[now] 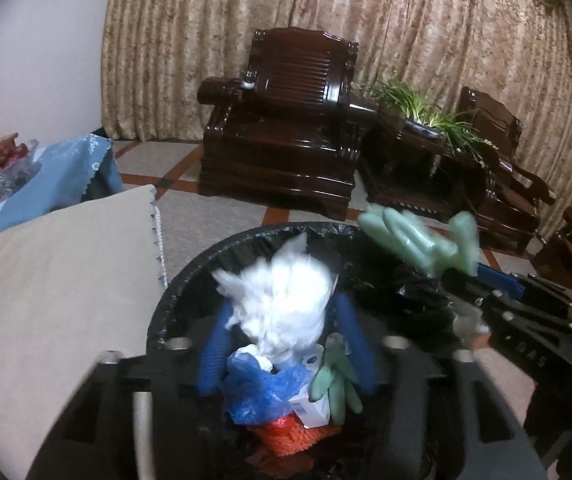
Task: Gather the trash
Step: 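Carry the tissue ball and glove over the bin and release both, then move both tools back toward the blue tube and pink mask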
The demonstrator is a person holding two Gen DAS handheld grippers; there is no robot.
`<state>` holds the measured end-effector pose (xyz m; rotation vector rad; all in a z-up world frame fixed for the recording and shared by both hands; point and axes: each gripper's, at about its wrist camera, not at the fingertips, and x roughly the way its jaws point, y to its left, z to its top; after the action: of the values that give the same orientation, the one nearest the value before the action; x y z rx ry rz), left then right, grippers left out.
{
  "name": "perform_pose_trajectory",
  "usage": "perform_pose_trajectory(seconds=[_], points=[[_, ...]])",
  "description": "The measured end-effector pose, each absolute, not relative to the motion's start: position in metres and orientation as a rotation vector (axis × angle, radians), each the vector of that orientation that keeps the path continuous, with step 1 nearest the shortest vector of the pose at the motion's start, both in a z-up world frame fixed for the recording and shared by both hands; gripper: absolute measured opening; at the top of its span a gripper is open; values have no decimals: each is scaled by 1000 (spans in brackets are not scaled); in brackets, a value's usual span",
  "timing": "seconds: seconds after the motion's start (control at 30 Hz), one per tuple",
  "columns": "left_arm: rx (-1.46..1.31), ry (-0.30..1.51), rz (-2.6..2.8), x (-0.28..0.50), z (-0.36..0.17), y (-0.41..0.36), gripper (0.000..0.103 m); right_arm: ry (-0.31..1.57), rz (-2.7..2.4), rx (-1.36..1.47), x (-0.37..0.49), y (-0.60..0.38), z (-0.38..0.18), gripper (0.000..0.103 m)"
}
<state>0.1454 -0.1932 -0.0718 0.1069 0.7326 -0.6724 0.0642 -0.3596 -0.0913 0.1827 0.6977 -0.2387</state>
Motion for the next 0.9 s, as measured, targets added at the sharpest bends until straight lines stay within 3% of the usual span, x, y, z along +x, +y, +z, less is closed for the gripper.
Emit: perform_pose_trajectory(seconds=[0.07, 0.1, 0.17, 0.3, 0.9], points=[[111, 728, -663, 144, -72, -189, 71, 689, -270, 172, 62, -361, -92, 75], [113, 726, -654, 144, -72, -184, 77, 682, -277, 166, 60, -361, -92, 78], [108, 720, -631, 143, -72, -175, 84, 675, -278, 159, 58, -359, -92, 93], [101, 701, -552, 142, -69, -150, 97, 676, -260, 180, 53, -358, -92, 96], [-13, 687, -261, 136, -63, 3, 97, 658, -116, 143, 92, -261, -65, 98]])
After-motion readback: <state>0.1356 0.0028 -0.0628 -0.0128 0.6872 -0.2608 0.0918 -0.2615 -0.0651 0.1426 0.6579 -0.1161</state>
